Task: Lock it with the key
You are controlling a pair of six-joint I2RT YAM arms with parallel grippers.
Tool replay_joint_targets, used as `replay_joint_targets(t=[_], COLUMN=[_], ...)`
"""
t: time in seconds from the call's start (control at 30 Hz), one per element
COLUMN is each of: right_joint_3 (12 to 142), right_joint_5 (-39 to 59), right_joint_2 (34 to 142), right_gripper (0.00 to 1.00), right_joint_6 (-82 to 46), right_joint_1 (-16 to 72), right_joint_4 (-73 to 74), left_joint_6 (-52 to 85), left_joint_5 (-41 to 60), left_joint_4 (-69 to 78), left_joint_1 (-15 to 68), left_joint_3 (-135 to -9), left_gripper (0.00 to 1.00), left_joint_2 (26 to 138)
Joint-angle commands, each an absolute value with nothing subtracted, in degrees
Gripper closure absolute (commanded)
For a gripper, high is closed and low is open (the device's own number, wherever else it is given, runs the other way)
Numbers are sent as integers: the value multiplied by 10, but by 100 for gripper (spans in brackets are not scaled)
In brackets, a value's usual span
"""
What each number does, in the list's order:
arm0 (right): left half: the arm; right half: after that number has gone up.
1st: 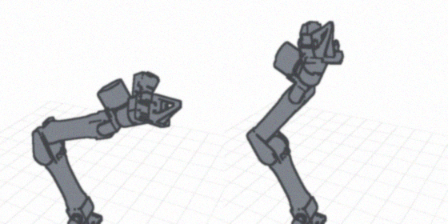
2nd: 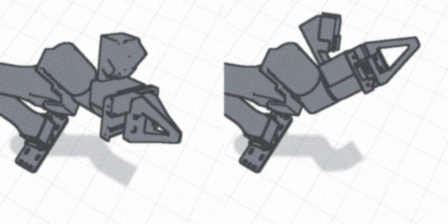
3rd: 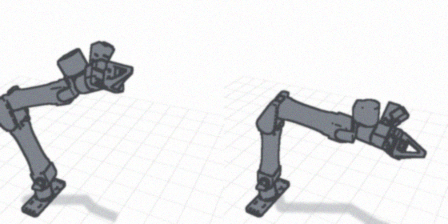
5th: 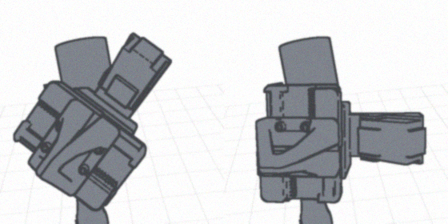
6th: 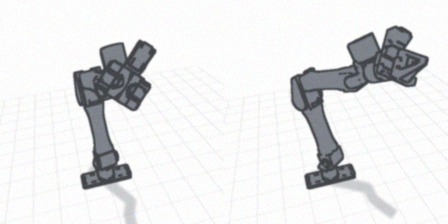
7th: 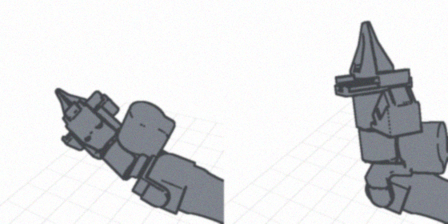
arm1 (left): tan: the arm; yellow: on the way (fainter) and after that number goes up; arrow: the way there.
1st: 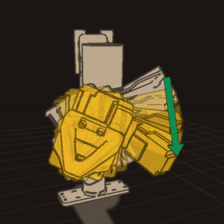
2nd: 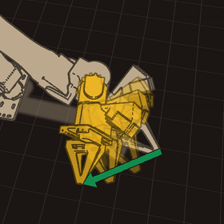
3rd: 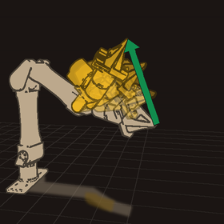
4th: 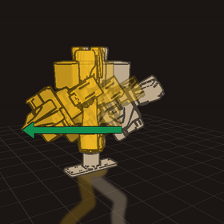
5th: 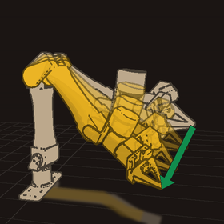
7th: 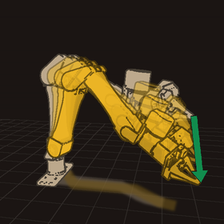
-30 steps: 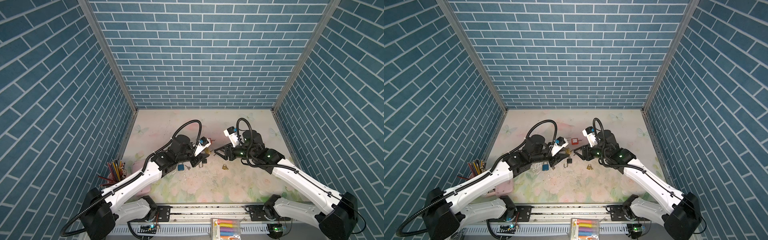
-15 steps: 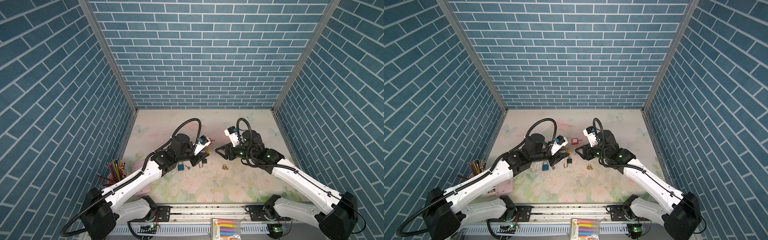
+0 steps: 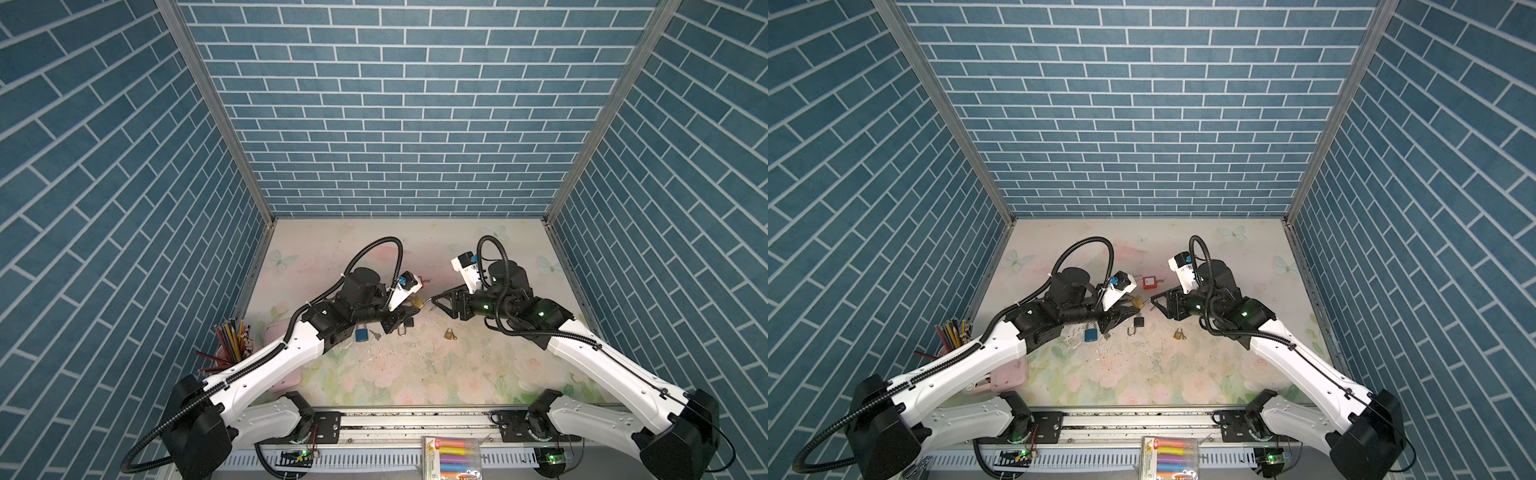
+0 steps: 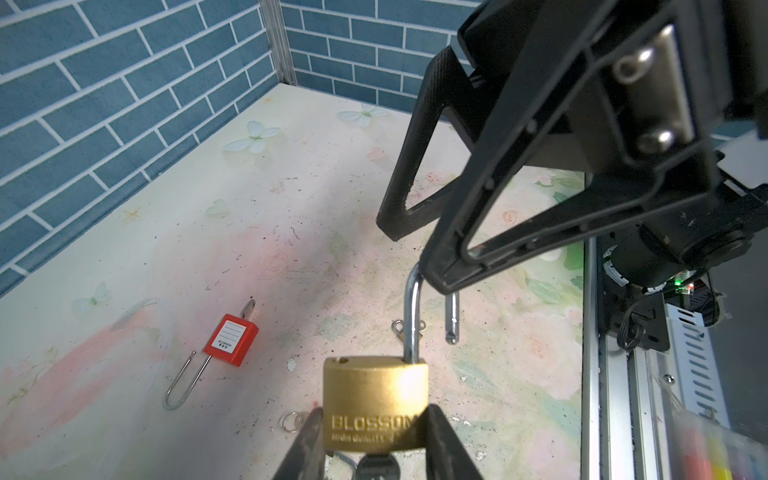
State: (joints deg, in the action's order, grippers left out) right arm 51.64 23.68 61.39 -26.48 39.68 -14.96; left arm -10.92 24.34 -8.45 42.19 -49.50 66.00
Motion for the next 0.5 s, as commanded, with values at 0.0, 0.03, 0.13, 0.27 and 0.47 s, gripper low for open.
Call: replay_joint_targets(t=[0.0, 0.03, 0.13, 0.27, 0.47], right_joint_3=[504, 503, 503, 510, 497], right_joint_5=[254, 253, 252, 271, 282], right_joint_2=[595, 593, 584, 581, 590], right_gripper=[44, 44, 43, 44, 45], right_joint_6=[-249, -251, -260, -260, -252], right_joint_1=[395, 396, 395, 395, 395], right_joint_4=[-158, -159, -157, -164, -189], left_joint_6=[-105, -105, -107, -103, -79], left_joint_5=[254, 253, 251, 247, 237], left_joint_4=[-56, -55, -49, -35, 3], left_joint_1=[424, 423, 423, 424, 422], left_joint_3=[-497, -496, -493, -487, -476], left_gripper=[100, 100, 100, 100, 100], left_joint_2=[656, 657, 658, 662, 659])
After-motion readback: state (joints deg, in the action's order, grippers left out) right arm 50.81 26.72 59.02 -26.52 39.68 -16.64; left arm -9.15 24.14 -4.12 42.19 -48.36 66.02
